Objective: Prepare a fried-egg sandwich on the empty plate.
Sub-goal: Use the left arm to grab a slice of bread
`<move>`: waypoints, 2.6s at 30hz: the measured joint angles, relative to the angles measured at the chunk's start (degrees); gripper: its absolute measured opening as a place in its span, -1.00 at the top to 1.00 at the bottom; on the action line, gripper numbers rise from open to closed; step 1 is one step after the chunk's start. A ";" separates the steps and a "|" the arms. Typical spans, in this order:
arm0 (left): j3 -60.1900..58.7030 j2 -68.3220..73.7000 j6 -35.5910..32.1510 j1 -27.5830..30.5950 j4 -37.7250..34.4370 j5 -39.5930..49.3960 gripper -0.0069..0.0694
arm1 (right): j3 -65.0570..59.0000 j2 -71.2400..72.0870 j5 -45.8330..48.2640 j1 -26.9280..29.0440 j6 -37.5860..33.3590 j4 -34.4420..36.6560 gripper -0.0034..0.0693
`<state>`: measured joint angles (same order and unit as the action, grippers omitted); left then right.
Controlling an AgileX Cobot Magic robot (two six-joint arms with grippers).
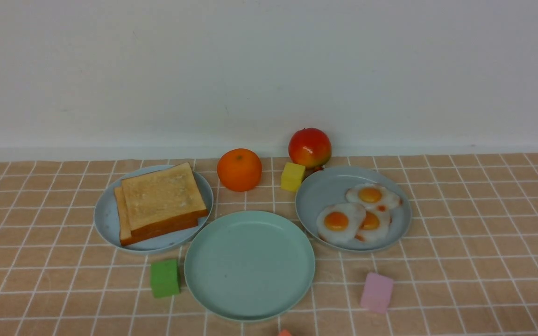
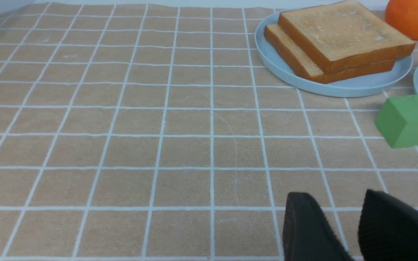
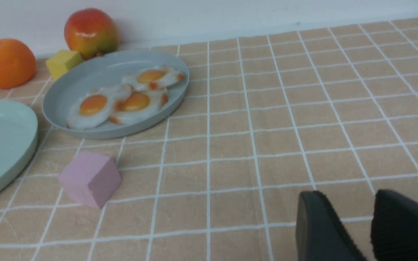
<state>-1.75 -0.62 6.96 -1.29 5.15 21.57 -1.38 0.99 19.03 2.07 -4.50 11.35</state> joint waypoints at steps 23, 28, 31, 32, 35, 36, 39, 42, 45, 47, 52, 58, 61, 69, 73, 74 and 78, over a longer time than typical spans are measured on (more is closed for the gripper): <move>0.00 0.00 5.55 0.00 -2.64 -17.84 0.19 | -0.05 0.00 -26.24 0.00 2.78 4.59 0.24; 0.00 0.00 7.32 0.00 -3.70 -21.57 0.19 | -0.06 0.00 -32.69 0.00 5.75 6.94 0.24; 0.00 0.00 11.32 0.00 -6.65 -29.53 0.19 | 1.17 0.00 -35.31 0.00 10.16 7.96 0.24; 0.00 0.00 12.33 0.00 -7.65 -32.52 0.19 | 2.20 0.00 -35.53 0.02 11.58 8.09 0.24; 0.00 0.00 15.52 0.00 -10.64 -44.42 0.19 | 10.31 -2.61 -35.68 0.07 15.55 8.37 0.24; 0.16 0.00 15.63 0.00 -10.70 -44.81 0.19 | 10.90 -2.61 -35.62 0.07 15.69 8.37 0.24; 6.06 2.78 16.18 0.00 -11.52 -46.22 0.19 | 24.28 -11.82 -33.38 0.07 16.38 7.93 0.24; 16.06 9.73 16.30 0.00 -11.63 -43.63 0.19 | 36.26 -20.79 -26.60 0.07 16.54 6.63 0.24; 23.69 15.45 16.30 0.00 -11.69 -37.81 0.19 | 43.80 -26.80 -20.13 0.07 16.56 5.20 0.24; 32.28 22.20 16.36 0.00 -11.69 -28.06 0.19 | 50.26 -32.74 -13.13 0.07 16.56 3.30 0.24; 47.09 37.62 18.29 0.00 -11.73 0.02 0.19 | 58.33 -46.14 2.89 0.07 16.56 -0.66 0.24; 50.32 52.83 18.52 0.00 -11.91 9.91 0.19 | 58.44 -56.63 14.74 0.07 16.51 0.03 0.24; 50.32 59.77 18.69 0.00 -14.68 9.86 0.19 | 58.44 -60.86 20.18 0.07 16.51 4.35 0.24; 54.18 77.79 15.91 0.00 -23.24 8.73 0.19 | 58.45 -67.99 28.33 -4.28 4.16 17.63 0.24; 61.94 88.21 10.98 0.00 -26.58 10.59 0.19 | 58.57 -69.86 29.17 -9.82 -3.28 23.54 0.24; 63.96 90.60 9.81 0.00 -26.90 11.21 0.19 | 58.57 -70.21 29.17 -11.19 -4.38 24.32 0.24; 70.74 98.59 7.37 0.00 -27.31 13.04 0.19 | 58.63 -70.66 29.77 -15.77 -6.87 25.60 0.24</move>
<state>68.99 97.98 14.33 -1.29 -22.17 34.60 57.25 -69.67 48.80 -13.70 -11.36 36.94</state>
